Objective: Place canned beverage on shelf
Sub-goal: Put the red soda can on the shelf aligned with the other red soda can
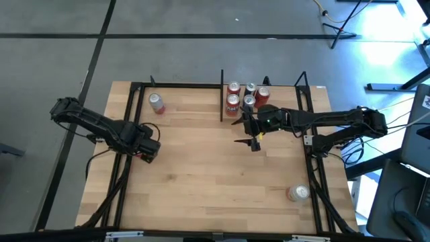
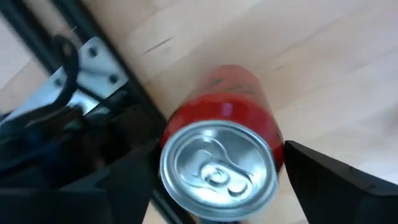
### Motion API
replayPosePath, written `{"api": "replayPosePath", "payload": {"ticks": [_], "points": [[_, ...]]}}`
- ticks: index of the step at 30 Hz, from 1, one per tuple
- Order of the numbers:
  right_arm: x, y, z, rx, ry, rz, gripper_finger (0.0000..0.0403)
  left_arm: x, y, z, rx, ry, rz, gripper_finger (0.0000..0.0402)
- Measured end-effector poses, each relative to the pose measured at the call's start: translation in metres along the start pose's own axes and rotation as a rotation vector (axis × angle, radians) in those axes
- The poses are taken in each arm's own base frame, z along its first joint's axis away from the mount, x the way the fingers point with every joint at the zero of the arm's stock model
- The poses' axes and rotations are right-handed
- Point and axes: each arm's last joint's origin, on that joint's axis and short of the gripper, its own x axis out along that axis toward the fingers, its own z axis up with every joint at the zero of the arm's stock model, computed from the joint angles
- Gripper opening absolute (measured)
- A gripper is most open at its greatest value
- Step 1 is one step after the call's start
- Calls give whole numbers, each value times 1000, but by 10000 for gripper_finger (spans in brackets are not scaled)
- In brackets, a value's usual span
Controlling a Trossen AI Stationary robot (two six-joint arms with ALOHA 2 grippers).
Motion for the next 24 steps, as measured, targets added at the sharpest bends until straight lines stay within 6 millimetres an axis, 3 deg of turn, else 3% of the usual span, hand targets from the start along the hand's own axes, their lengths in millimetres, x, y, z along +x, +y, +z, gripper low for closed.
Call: {"api": "replayPosePath", "payload": {"ticks": [9, 14, 19, 24], "points": [[0, 1, -3, 4, 26, 11, 324, 1, -8, 3, 169, -25, -16, 240], [-8, 3, -4, 39, 55, 23, 324, -8, -20, 7, 204, -90, -68, 227], [-24, 24, -5, 112, 146, 99, 324, -29, -35, 17, 277, -197, -157, 229], [-28, 56, -15, 140, 213, 199, 324, -47, -69, 35, 432, -281, -223, 228]]}}
